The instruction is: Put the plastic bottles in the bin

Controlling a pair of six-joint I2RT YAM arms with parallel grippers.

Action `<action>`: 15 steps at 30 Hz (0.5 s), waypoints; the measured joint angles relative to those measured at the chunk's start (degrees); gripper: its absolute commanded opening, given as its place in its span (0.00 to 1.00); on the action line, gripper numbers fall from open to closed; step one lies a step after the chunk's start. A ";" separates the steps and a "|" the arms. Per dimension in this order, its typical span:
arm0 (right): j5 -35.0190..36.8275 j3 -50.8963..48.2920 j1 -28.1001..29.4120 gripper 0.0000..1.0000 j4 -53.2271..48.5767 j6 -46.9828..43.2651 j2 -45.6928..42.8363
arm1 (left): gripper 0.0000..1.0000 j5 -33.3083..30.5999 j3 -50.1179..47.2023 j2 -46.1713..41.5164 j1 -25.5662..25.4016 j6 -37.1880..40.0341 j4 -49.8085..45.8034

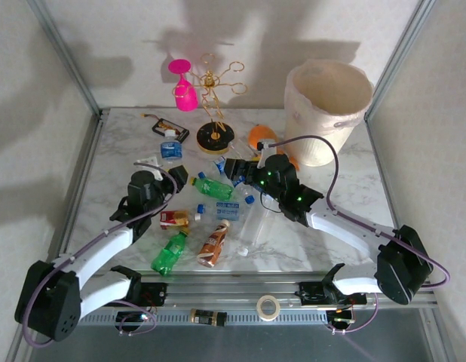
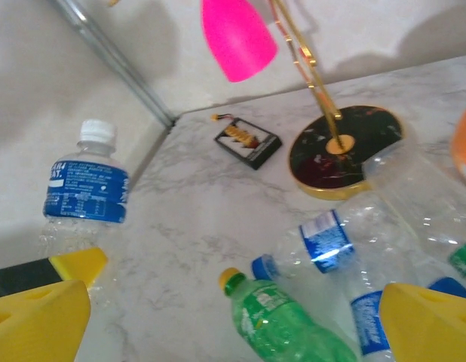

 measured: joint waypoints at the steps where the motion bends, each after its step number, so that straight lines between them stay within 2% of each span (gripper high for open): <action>1: -1.53 0.00 0.00 0.99 0.94 -0.22 0.31 | 0.37 0.31 -0.22 -0.87 -1.40 0.44 0.52; 7: -9.90 0.02 0.00 0.99 6.62 -0.81 2.25 | 0.36 2.05 -1.31 -2.91 -6.69 2.12 3.30; 15: -16.06 0.07 0.00 0.98 10.21 0.09 5.25 | 0.36 4.04 -1.49 -0.37 -12.76 3.48 7.78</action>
